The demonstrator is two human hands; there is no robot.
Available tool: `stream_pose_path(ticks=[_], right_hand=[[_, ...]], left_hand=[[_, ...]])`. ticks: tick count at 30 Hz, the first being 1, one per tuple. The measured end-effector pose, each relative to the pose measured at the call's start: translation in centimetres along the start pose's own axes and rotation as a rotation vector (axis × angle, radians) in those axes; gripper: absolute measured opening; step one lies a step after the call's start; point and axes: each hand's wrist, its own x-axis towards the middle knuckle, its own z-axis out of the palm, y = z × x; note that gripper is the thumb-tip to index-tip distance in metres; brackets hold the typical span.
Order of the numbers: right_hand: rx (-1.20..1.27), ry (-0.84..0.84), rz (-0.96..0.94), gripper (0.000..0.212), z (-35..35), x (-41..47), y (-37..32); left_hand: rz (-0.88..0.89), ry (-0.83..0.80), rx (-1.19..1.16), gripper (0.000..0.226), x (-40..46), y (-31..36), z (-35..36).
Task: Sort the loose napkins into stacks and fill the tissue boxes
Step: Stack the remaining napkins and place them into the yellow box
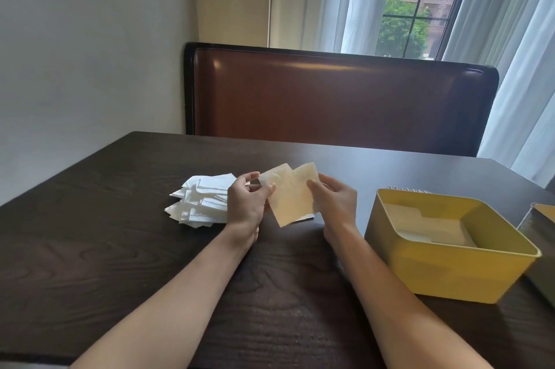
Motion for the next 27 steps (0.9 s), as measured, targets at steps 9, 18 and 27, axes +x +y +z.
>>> stream_pose_path(ticks=[9, 18, 27], right_hand=[[-0.05, 0.111, -0.237, 0.007, 0.0, -0.1, -0.9], [-0.003, -0.226, 0.042, 0.013, 1.0, -0.6, -0.3], [0.097, -0.292, 0.274, 0.017, 1.2, -1.1, -0.1]], left_hand=[[-0.03, 0.063, -0.146, 0.026, 0.5, 0.9, -0.7], [-0.201, -0.104, -0.338, 0.021, -0.2, 1.1, -0.2], [-0.146, -0.088, -0.374, 0.016, -0.7, 1.1, 0.2]])
